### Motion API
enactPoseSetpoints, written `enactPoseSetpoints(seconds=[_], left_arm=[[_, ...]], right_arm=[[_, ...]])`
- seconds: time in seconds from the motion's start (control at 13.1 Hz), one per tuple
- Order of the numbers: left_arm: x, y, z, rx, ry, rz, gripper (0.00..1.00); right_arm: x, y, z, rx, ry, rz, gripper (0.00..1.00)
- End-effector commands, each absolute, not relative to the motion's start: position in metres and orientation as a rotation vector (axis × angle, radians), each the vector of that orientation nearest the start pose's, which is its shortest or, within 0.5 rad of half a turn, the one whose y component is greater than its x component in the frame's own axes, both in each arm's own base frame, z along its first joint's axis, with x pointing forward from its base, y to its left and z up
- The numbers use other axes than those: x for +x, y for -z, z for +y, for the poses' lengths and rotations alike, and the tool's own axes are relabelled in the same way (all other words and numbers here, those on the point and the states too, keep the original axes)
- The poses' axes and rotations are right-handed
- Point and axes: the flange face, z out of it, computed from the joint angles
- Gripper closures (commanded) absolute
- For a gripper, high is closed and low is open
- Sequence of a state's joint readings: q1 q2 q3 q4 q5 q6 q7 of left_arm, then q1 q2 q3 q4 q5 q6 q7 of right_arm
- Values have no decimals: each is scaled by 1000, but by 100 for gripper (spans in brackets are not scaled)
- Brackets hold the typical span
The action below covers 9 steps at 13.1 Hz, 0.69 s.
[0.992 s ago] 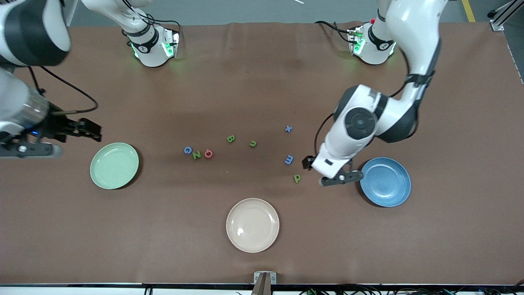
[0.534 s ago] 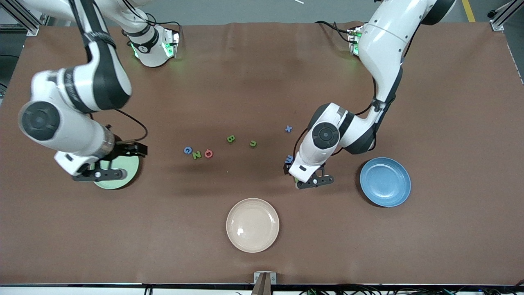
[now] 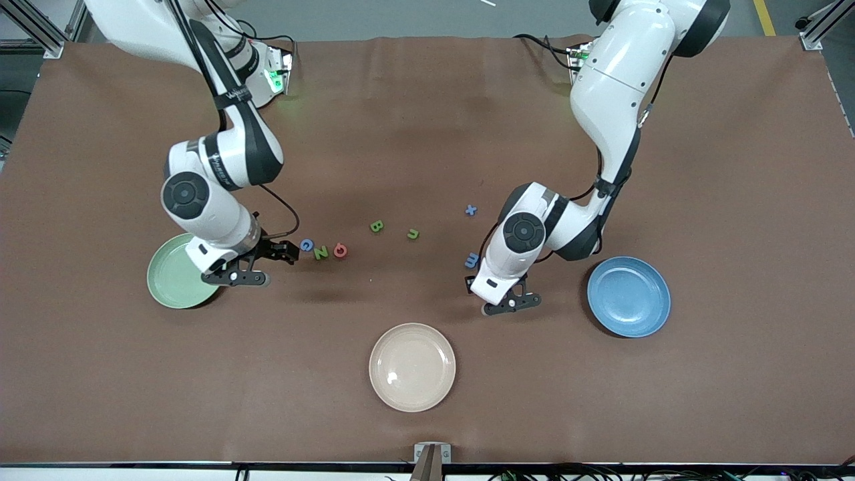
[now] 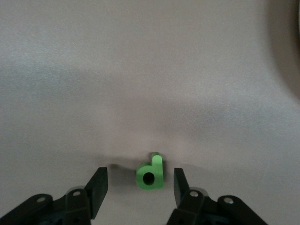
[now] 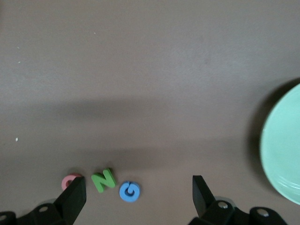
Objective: Sort upper and lower case letters into plates
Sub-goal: 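Reach the left gripper to the green d while the right gripper reaches B, then grasp the green d with the left gripper and lift it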
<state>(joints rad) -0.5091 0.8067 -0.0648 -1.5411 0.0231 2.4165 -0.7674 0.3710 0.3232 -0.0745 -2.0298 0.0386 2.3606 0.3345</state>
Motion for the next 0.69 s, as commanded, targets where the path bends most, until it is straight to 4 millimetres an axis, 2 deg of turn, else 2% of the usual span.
enactPoseSetpoints(seconds=[0.0,0.23,0.31,0.46,0.53,0.61], left_arm=[[606,-181,-387,-3181,99,-319,43],[604,-180,-387,-3179,95,-316,57],[605,-180,-386,-3180,95,-317,68],[609,-186,-382,-3183,105,-320,95],[612,-189,-379,-3183,114,-324,99],[614,-193,-375,-3182,115,-332,99]], right_arm=[[555,-287,188,-3108,37,181,0],[554,-276,189,-3115,13,187,0],[553,-274,188,-3118,5,189,0],[553,-273,191,-3119,-2,189,0],[551,-276,200,-3114,-4,262,1],[544,-278,225,-3098,2,382,1]])
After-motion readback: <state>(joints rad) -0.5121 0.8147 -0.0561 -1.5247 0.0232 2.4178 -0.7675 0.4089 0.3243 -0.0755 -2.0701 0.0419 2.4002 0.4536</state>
